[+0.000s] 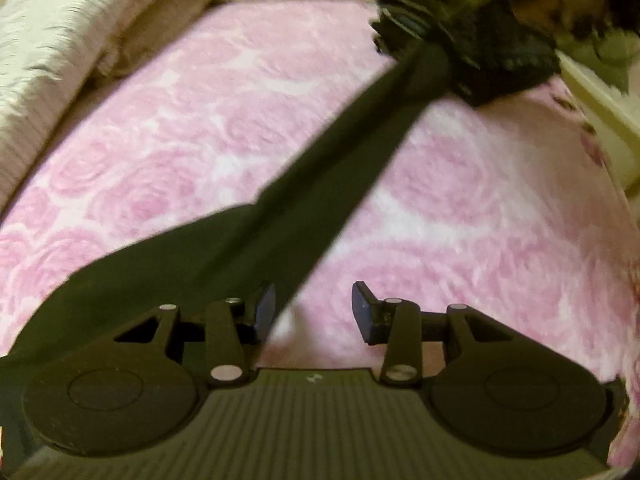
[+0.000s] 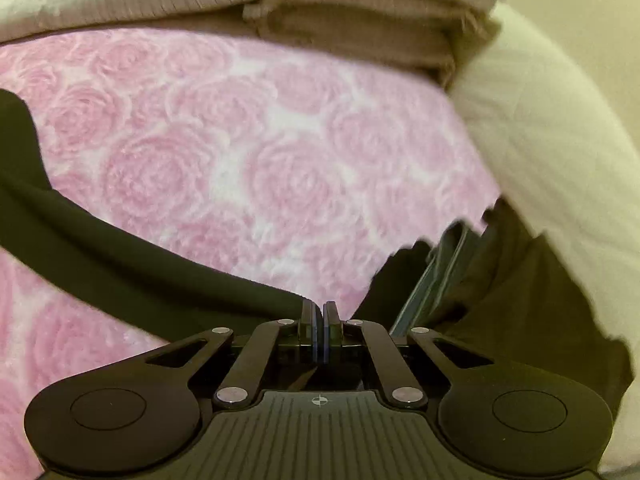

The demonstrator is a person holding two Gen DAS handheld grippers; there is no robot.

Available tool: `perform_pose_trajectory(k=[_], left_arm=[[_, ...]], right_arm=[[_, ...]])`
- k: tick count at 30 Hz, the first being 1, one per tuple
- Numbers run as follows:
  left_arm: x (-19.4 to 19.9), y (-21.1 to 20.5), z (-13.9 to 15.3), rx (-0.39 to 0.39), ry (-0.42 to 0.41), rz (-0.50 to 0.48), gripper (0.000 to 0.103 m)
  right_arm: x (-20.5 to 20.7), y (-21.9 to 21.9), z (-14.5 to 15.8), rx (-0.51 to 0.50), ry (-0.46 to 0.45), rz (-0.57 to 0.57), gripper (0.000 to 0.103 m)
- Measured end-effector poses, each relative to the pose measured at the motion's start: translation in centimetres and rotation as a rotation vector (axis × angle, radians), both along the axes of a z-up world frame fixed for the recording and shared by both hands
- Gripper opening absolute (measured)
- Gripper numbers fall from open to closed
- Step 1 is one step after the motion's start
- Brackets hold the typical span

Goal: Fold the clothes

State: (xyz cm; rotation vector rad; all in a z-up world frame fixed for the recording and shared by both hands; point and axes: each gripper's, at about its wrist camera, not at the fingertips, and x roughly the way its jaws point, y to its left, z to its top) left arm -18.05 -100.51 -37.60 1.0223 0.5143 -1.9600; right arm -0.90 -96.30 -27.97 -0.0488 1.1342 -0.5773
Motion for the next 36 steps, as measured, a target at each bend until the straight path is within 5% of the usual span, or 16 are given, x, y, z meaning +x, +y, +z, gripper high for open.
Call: perform_pose_trajectory(k=[5,11,17,20,21,22,27,31,36], left_arm=[[3.5,-3.3,0.9,-0.034,0.011,0.080,0.039],[5.4,-10.0,-0.4,-0.027,-0.139,0.036,0.039],[4.2,-12.7,-3.7,0.021,-0.284,-0.202,0.039],[3.8,-13.1,-4.3,0.060,-0.297,-0.290,0.026],[3.8,-13.2,-4.2,0.073,-0.293,-0.304,0.013],[4.1,-13.1,-3.8,0.052,-0.287,-0.288,0.001],[5.3,-13.8,-2.8,-0.015,-0.248,-0.134,0.001],[6.3,-14.8,-2.5,-0.042,-0.213,0.023,0.003],[7.3,-15.6,-2.1,-0.073,-0.168,0.181,0.016]], right_arm=[[-1.5,0.8,-0.8,0.039,0.013,-0.011,0.001],[-2.8,1.8,-0.9,0.064,0.017,-0.004,0.001],[-3.7,3.1,-1.0,0.041,0.045,0.056,0.001],[-3.4,3.6,-0.6,0.009,0.058,0.099,0.001],[-3.3,3.6,-0.5,0.000,0.058,0.105,0.001],[-3.2,3.6,-0.4,-0.008,0.057,0.112,0.001],[-2.0,2.8,1.0,-0.042,0.017,0.121,0.001],[1.5,-0.5,1.9,-0.083,-0.034,0.115,0.001],[4.6,-3.5,1.2,-0.134,-0.054,0.023,0.016]])
